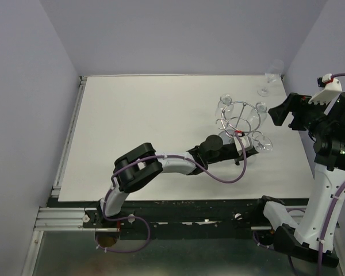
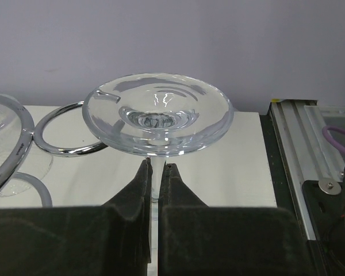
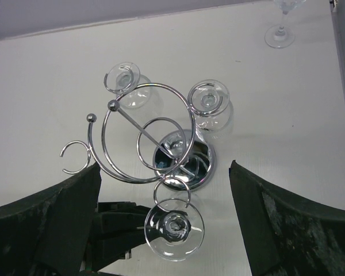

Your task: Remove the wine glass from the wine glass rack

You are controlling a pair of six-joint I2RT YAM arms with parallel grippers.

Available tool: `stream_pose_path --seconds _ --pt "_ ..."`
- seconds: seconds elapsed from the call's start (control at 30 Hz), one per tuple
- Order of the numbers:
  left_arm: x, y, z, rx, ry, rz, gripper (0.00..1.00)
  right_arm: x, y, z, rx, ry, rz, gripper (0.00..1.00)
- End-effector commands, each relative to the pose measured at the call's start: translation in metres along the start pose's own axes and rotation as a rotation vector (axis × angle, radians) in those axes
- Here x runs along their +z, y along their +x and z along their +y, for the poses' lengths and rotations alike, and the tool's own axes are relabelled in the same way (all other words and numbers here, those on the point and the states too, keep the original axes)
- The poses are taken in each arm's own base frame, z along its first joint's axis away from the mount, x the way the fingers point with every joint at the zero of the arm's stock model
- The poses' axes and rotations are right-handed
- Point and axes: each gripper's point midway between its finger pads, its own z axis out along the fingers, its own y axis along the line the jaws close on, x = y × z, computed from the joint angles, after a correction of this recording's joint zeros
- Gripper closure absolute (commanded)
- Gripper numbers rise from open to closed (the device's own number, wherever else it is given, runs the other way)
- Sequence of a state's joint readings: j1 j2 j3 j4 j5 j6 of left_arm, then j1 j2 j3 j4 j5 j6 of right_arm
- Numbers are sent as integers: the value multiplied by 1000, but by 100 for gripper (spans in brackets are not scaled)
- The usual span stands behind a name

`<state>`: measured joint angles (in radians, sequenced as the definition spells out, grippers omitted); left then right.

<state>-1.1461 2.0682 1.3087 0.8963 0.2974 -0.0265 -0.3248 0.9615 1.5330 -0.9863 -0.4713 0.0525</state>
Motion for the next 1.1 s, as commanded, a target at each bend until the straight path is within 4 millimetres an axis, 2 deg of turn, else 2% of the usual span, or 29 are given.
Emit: stream_pose_path --seconds 0.0,0.13,0.27,0.3,0.33,0.37,0.4,0.43,0.57,0.63,0.7,0.77,0.93,1.03,1.07 --pt "-6 -55 -13 55 53 -140 100 0 -2 -2 -5 12 -20 0" --pt "-15 -59 -20 53 76 -137 100 0 -2 -2 -9 10 -20 0" --pt "-40 -73 -27 54 119 -123 100 3 -8 -4 -20 7 -25 0" --pt "-55 -64 -29 53 128 -90 100 3 -11 -3 -24 5 -30 0" --pt "-68 -79 -30 69 132 -105 100 4 -15 -2 -29 0 -37 0" --pt "-83 -82 -32 104 140 -96 100 4 -18 -2 -36 -4 -41 0" --pt "-102 -67 -33 99 142 -47 100 4 -21 -2 -42 -6 -44 0" --pt "-118 -64 -34 96 142 -21 100 5 -25 -2 -48 -8 -46 0" --pt "-171 -51 -11 99 68 72 100 8 -34 0 -110 -38 -52 0" --pt "-193 -52 1 106 19 112 100 10 -36 4 -143 -76 -51 0" --pt "-213 -58 15 104 -47 146 100 15 -39 5 -163 -95 -54 0" --pt "-234 -60 38 64 -141 199 100 20 -42 8 -190 -130 -60 2" --pt "-281 -72 93 -89 -369 296 100 34 -68 12 -306 -173 -145 4" --pt "-299 -85 114 -167 -447 325 100 51 -78 23 -445 -185 -156 4" --pt "-303 -91 119 -174 -458 327 100 58 -81 33 -501 -202 -170 4"
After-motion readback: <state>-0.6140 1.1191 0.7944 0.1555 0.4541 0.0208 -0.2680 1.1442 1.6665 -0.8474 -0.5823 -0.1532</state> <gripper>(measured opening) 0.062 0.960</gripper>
